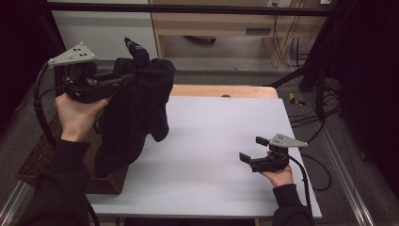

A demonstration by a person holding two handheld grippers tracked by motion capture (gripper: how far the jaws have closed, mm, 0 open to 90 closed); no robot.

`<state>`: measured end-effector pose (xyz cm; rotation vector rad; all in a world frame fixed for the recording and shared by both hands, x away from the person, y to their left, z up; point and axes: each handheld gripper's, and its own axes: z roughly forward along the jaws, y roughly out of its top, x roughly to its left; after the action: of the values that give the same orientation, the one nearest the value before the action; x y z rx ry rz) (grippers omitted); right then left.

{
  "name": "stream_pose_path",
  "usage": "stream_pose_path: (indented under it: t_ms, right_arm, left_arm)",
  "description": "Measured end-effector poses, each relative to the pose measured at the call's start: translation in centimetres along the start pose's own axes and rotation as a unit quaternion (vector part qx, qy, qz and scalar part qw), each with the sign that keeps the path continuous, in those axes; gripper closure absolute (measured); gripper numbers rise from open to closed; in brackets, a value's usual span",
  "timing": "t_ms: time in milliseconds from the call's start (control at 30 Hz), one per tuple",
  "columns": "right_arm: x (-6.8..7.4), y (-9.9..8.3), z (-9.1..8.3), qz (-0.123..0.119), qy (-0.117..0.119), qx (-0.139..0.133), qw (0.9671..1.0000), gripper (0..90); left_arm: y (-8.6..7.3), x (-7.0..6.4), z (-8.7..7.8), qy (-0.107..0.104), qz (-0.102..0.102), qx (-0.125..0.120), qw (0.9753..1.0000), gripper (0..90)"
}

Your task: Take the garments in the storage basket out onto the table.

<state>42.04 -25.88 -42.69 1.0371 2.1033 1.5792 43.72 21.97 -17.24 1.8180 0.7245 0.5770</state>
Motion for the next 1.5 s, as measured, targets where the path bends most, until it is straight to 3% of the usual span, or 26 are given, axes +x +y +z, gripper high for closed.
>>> stream_pose_path:
  t_ms: [1500]
  right_arm:
    - [0.1,0.1,-0.1,-0.003,0.003,-0.004,1.0000,0.4]
  left_arm:
    - [5.2,-6.5,6.6,-0.061,0.039,-0.006,0.9974,76.9]
